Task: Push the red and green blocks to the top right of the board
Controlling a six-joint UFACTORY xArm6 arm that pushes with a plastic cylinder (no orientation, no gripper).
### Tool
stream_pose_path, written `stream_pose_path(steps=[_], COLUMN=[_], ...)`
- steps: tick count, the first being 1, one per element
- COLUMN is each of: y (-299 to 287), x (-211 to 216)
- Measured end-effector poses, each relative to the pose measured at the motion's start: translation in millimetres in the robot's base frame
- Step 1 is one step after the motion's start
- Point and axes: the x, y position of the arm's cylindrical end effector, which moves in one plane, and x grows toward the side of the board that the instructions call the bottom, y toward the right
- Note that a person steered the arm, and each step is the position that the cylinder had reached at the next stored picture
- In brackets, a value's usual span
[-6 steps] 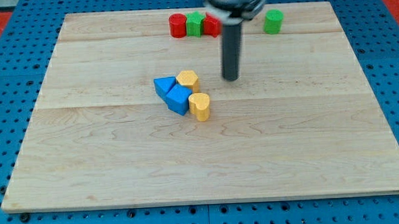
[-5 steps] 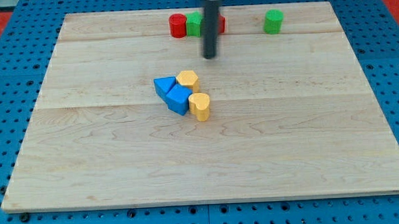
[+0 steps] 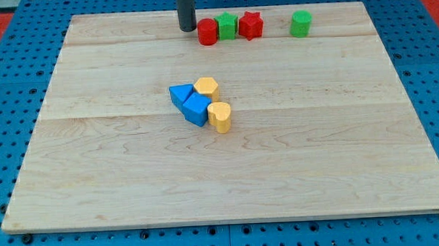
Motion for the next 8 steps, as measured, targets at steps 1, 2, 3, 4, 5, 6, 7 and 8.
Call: stream_pose_path(steps=[1, 2, 3, 4, 5, 6, 7, 8], y=[-13.5, -1.2, 45.9, 83.4, 87.0, 64.1, 50.8, 101.2], x=[14.5, 14.5, -3.9, -10.7, 3.1, 19.6, 42.1, 64.7])
